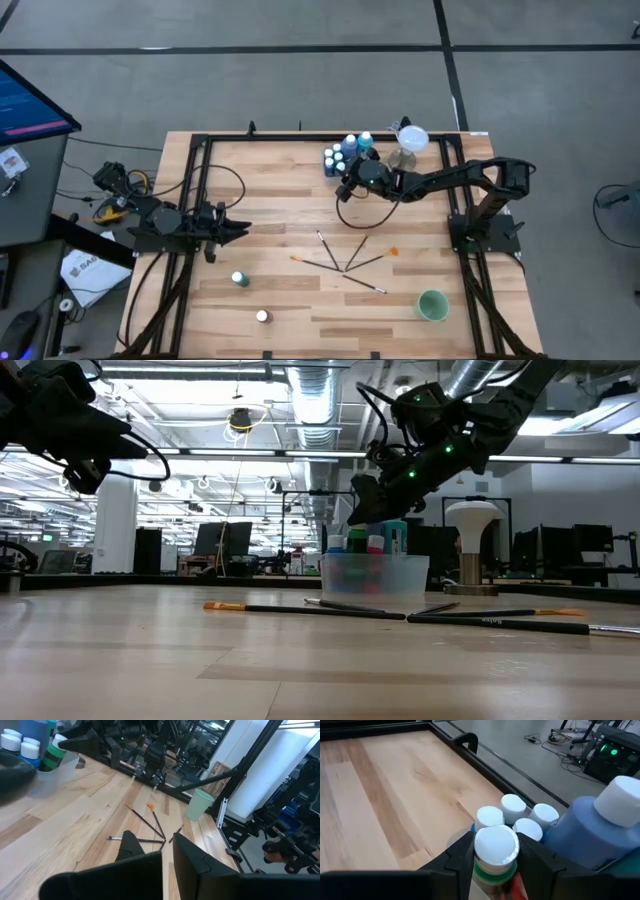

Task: Pick & Place Paint Supplies
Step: Put the green paint bottle into the transparent bin, then put the red paint bottle into the transparent bin

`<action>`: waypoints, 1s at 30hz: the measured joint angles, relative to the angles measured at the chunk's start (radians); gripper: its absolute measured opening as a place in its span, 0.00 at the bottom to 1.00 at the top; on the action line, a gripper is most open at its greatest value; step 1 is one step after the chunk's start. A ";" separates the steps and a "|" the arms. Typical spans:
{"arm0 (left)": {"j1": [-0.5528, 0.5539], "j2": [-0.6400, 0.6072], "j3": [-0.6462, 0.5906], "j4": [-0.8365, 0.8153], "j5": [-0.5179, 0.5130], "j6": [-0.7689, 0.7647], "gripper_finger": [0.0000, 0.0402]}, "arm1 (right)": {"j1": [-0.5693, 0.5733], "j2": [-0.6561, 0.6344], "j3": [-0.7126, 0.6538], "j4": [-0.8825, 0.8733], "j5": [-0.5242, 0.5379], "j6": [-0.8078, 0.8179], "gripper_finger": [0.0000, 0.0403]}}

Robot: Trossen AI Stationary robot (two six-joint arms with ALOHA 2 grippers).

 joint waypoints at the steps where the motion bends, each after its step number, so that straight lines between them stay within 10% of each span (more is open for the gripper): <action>1: 0.000 0.000 0.000 0.000 0.000 0.000 0.00 | 0.000 0.000 0.000 0.000 -0.001 0.004 0.32; 30: 0.000 0.000 0.000 0.014 -0.003 0.000 0.00 | 0.026 -0.130 0.050 -0.053 -0.040 0.012 0.52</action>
